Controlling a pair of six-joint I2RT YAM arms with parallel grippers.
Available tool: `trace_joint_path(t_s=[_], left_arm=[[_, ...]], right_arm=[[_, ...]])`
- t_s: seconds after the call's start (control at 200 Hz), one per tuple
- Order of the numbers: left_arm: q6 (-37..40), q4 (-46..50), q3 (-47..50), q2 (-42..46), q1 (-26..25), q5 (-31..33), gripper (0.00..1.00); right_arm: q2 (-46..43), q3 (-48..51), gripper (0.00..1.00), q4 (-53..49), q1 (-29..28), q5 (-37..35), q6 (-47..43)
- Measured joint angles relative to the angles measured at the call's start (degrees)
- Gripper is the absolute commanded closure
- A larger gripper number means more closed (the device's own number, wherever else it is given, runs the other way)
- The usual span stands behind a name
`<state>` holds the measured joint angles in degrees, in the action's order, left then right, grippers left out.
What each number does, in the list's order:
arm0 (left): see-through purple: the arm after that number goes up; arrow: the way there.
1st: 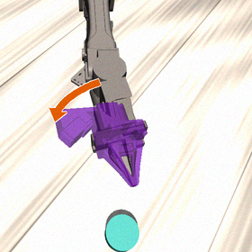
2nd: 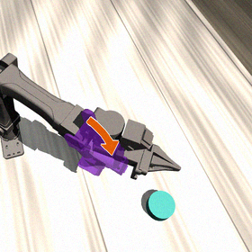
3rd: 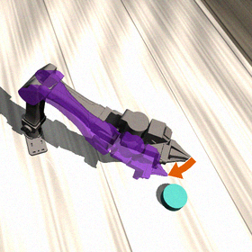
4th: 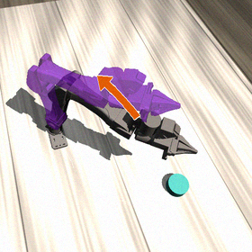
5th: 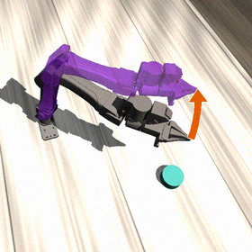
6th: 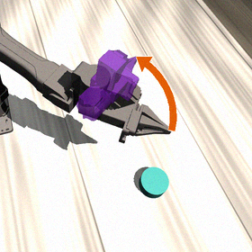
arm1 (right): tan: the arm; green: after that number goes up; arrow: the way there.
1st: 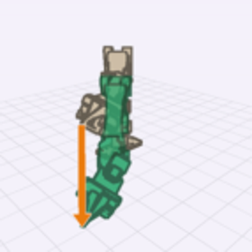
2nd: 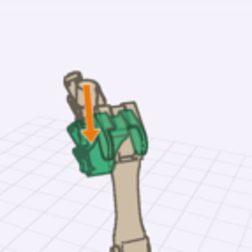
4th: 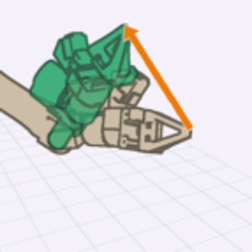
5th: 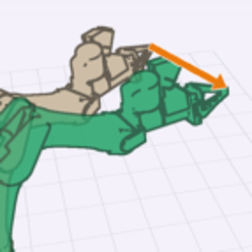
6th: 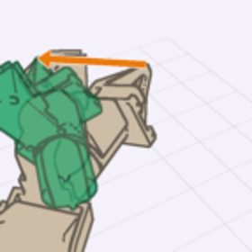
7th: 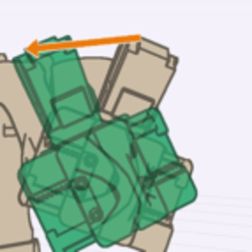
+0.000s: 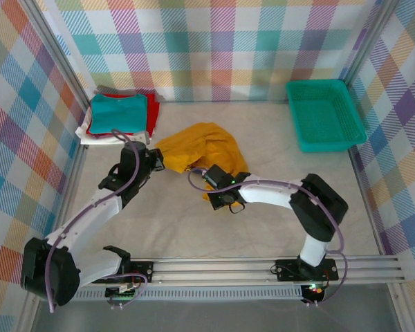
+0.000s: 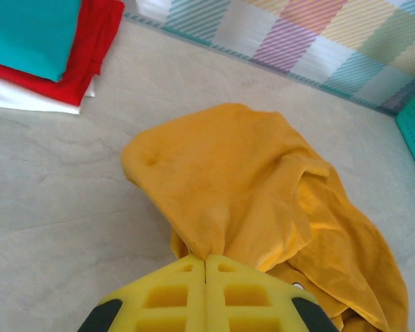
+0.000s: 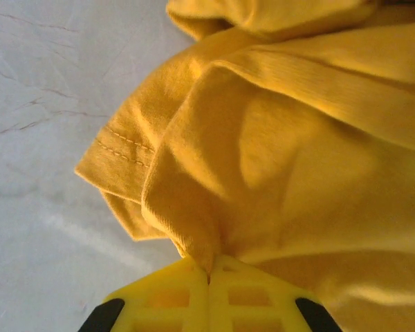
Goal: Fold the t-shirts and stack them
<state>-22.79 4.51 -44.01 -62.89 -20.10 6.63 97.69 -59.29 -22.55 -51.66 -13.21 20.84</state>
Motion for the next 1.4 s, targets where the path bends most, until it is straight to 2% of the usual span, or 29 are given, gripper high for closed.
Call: trace_joint_path(t_s=[0.17,0.33,0.42,0.515,0.645,0.765,0.92,0.98,1.125,1.135,1.165,1.19,1.21,1.25,1.285,1.35,1.365,1.4], left_arm=[[0.13,6.64,0.33,12.50,0.50,2.16,1.00],[1.46,15.65,-0.20,28.13,0.66,5.16,1.00],[2.99,21.62,-3.50,35.39,0.74,6.80,1.00],[5.09,25.79,-10.67,38.36,0.76,7.63,1.00],[9.03,29.35,-23.23,35.89,0.76,8.94,1.00],[11.91,32.61,-37.18,26.53,0.81,10.86,1.00],[14.47,35.60,-52.92,6.82,0.98,12.98,1.00],[15.43,36.37,-57.11,-1.25,1.68,12.79,1.00],[17.38,35.47,-62.82,-20.76,6.40,8.76,1.00],[17.46,35.54,-63.17,-21.64,6.62,8.55,0.96],[17.81,35.58,-64.94,-26.27,7.61,7.76,0.71],[18.32,35.85,-66.95,-29.97,8.24,7.21,0.54],[18.60,36.46,-69.48,-33.46,8.68,6.56,0.47],[19.32,36.87,-75.19,-40.46,9.27,5.57,0.35],[19.74,38.10,-81.94,-47.12,9.60,4.74,0.30],[19.89,41.64,-97.04,-59.19,9.81,3.32,0.27],[19.89,42.51,-101.18,-62.23,9.81,2.97,0.26],[19.85,44.33,-108.41,-67.36,9.81,2.36,0.24]], right_arm=[[-19.93,3.93,1.00,-3.19,4.35,1.29,-2.32],[-41.72,4.04,1.00,-6.82,5.90,-1.97,-5.25],[-50.99,3.54,1.00,-10.40,5.90,-4.90,-6.23],[-57.55,1.16,1.00,-14.71,5.90,-8.41,-7.28],[-61.44,-4.57,1.00,-17.81,5.90,-13.38,-10.08],[-59.67,-10.27,1.00,-16.79,5.90,-18.53,-14.64],[-50.77,-16.41,1.00,-8.72,7.34,-23.91,-24.24],[-45.35,-19.04,1.00,-6.12,11.43,-22.71,-26.36],[-28.89,-23.98,1.00,0.37,26.84,-16.46,-26.43],[-27.47,-24.46,1.00,0.68,27.80,-16.15,-26.36],[-22.73,-26.34,1.00,1.51,30.16,-14.91,-25.92],[-18.64,-28.50,0.86,1.79,31.93,-13.94,-25.53],[-15.47,-30.53,0.69,1.36,33.09,-12.85,-25.14],[-8.44,-35.41,0.48,1.01,35.26,-11.32,-24.20],[-2.08,-40.35,0.40,0.52,36.63,-10.40,-23.28],[7.50,-47.82,0.28,-0.50,38.40,-9.55,-21.68],[9.16,-49.05,0.22,-0.85,38.75,-9.18,-21.16],[12.15,-51.15,0.20,-2.05,39.41,-8.72,-20.06]])
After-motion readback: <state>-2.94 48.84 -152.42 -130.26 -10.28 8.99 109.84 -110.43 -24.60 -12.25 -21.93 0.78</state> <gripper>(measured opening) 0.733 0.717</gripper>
